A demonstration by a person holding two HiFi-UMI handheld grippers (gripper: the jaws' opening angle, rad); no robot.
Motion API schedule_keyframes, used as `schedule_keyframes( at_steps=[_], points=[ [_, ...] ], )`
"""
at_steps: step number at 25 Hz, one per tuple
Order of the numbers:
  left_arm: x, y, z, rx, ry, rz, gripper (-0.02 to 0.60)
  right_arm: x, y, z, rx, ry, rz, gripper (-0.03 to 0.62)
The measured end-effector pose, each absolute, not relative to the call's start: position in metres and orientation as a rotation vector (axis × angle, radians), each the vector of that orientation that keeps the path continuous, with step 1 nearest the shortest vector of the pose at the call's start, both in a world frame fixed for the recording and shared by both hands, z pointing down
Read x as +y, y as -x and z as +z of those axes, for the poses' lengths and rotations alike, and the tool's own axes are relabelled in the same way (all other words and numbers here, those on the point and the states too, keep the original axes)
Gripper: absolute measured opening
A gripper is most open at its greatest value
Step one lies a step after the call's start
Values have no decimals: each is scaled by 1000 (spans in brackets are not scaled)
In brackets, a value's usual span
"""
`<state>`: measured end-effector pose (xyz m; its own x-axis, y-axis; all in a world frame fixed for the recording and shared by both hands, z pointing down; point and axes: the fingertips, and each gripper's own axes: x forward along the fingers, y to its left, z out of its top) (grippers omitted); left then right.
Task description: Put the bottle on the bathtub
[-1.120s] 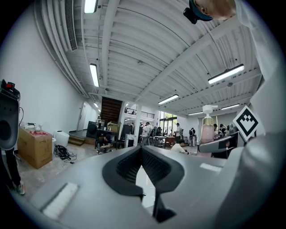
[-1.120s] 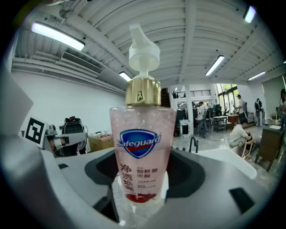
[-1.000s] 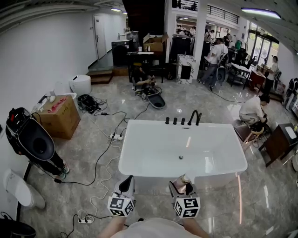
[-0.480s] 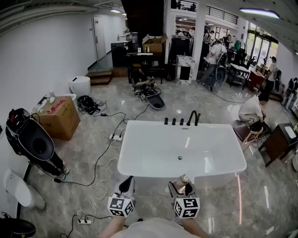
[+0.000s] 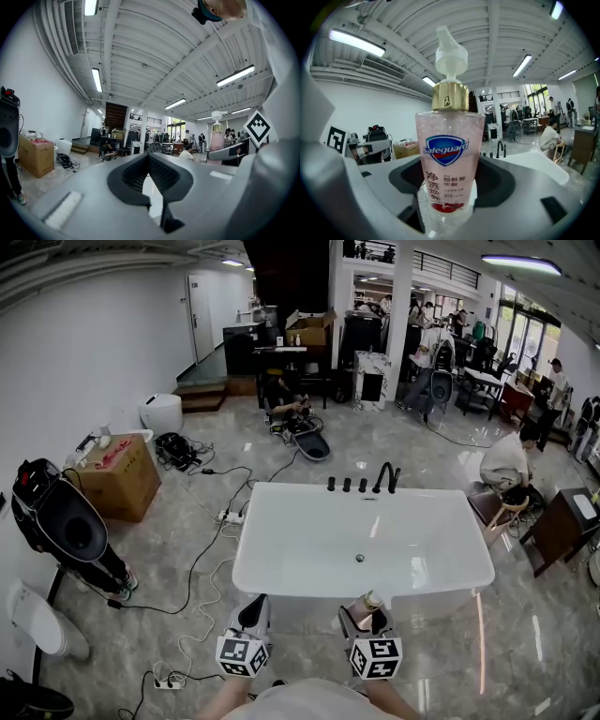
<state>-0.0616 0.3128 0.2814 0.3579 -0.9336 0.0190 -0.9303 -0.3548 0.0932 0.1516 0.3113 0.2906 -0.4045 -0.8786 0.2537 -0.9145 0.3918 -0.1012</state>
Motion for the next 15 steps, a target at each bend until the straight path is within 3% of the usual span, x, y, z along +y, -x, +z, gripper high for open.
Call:
schedule_keyframes(
  at_steps=[15],
  points=[
    [319, 10, 282, -1787, -2504, -26, 8, 304, -212, 293, -2525, -1597, 347, 308]
  ],
)
